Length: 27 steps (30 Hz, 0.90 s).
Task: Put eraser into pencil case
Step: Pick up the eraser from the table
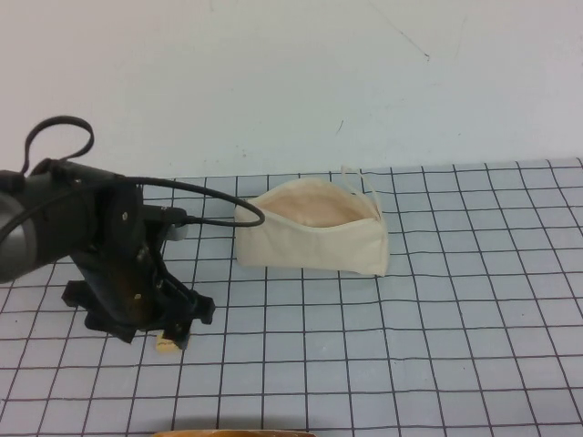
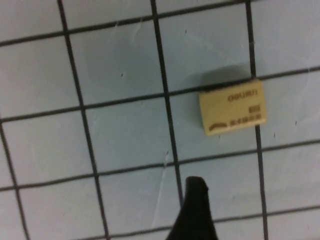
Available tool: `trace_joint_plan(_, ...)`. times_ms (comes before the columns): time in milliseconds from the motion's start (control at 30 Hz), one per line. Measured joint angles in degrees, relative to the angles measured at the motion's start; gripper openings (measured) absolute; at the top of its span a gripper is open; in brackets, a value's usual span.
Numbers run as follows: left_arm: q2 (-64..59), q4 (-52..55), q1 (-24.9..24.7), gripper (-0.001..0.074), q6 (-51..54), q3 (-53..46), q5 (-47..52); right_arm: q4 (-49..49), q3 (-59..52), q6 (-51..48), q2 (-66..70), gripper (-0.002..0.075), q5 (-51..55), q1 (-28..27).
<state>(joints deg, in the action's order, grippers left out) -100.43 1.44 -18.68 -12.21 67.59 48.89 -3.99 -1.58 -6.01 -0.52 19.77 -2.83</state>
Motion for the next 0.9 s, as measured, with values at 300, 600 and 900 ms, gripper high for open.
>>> trace_joint_plan(300, -5.53, -1.05, 0.26, 0.0475, -3.13, 0.22, -7.34, 0.0, 0.0, 0.0, 0.0, -0.0001, 0.0, 0.0)
trace_joint_plan(600, -8.57, -0.5, 0.35, 0.046, -6.53, 0.48, -11.11, 0.0, 0.0, 0.0, 0.0, -0.0001, 0.0, 0.0)
trace_joint_plan(900, -10.1, 2.17, 0.35, 0.0439, -8.96, 0.56, -12.4, 0.0, 0.0, 0.0, 0.0, -0.0001, 0.0, 0.0)
